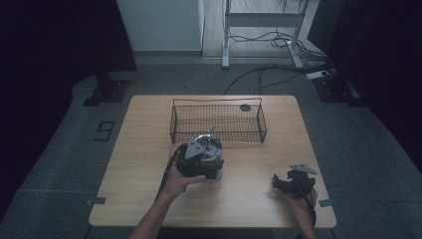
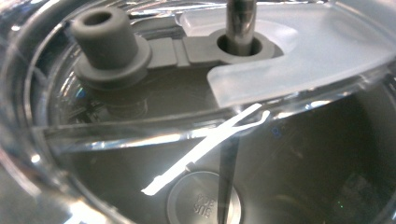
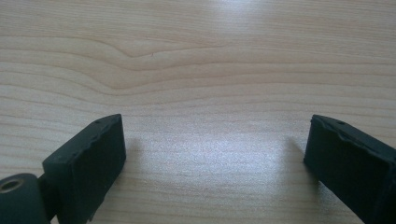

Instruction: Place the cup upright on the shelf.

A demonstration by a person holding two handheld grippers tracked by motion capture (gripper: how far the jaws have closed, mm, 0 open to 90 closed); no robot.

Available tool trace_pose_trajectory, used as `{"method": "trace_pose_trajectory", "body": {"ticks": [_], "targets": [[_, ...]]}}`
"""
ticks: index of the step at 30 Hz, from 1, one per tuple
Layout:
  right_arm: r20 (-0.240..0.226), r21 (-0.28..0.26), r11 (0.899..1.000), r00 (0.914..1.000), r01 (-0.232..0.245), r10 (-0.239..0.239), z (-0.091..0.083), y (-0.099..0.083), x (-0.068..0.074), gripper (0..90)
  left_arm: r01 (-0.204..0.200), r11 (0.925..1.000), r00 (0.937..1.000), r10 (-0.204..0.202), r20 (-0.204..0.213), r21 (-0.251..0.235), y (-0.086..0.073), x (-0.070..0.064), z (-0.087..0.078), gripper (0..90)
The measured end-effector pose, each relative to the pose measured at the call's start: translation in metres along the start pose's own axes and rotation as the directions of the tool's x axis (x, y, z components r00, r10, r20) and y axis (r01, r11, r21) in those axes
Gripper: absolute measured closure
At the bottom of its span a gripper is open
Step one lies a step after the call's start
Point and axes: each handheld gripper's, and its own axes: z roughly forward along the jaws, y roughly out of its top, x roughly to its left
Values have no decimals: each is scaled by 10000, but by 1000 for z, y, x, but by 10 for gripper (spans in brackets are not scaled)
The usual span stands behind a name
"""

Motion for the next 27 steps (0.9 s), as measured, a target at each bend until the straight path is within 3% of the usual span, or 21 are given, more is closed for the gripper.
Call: {"method": "trace_pose_trajectory", "body": {"ticks": [15,27], "targets": [[5,-8,10000,10000,-5,5,0,0,0,54,294,9995,9994,-295,-155,-81,7,19,-3,44],[-5,-11,10000,10000,-5,5,0,0,0,55,216,9998,9989,-217,-424,-27,15,34,-2,44]]}}
